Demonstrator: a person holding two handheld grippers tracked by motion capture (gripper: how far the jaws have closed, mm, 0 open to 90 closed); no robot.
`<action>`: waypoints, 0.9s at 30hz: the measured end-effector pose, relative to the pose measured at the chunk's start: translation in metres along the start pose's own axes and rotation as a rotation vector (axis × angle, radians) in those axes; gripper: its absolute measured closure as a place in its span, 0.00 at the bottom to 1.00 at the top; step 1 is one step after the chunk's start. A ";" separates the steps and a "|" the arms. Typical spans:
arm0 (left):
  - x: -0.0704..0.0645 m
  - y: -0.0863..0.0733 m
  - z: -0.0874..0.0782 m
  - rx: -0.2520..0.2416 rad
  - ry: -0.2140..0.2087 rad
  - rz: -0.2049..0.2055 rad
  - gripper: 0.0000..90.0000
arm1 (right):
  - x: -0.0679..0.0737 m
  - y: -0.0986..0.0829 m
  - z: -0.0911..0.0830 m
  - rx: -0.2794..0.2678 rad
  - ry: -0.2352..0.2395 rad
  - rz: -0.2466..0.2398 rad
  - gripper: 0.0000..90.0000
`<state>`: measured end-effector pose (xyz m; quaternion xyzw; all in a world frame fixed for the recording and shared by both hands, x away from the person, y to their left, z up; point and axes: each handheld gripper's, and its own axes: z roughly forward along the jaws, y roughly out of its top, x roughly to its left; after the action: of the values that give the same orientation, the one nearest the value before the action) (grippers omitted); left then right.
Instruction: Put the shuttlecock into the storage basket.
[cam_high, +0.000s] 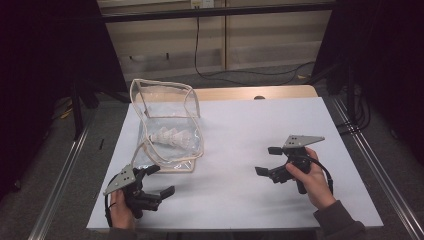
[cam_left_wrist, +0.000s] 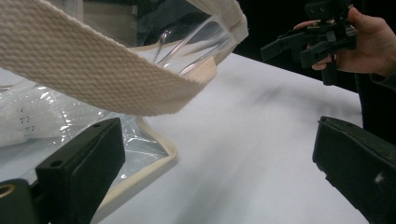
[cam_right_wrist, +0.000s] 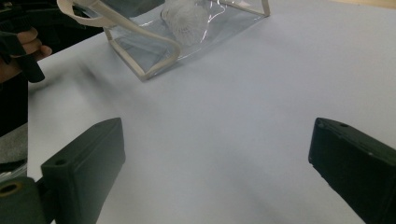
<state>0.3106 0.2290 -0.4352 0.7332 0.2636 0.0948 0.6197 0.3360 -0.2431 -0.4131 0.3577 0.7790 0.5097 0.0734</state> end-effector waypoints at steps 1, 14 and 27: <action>0.000 0.000 0.000 0.002 0.001 0.003 0.03 | -0.001 -0.001 -0.001 0.001 0.000 0.000 0.04; 0.000 0.000 -0.001 0.003 0.003 0.000 0.03 | -0.006 -0.014 -0.008 0.014 -0.024 0.001 0.04; 0.000 0.000 0.000 0.002 0.002 0.000 0.03 | -0.012 -0.027 -0.019 0.017 -0.041 0.003 0.04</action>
<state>0.3106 0.2295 -0.4353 0.7336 0.2643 0.0955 0.6187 0.3226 -0.2708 -0.4303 0.3698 0.7812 0.4956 0.0854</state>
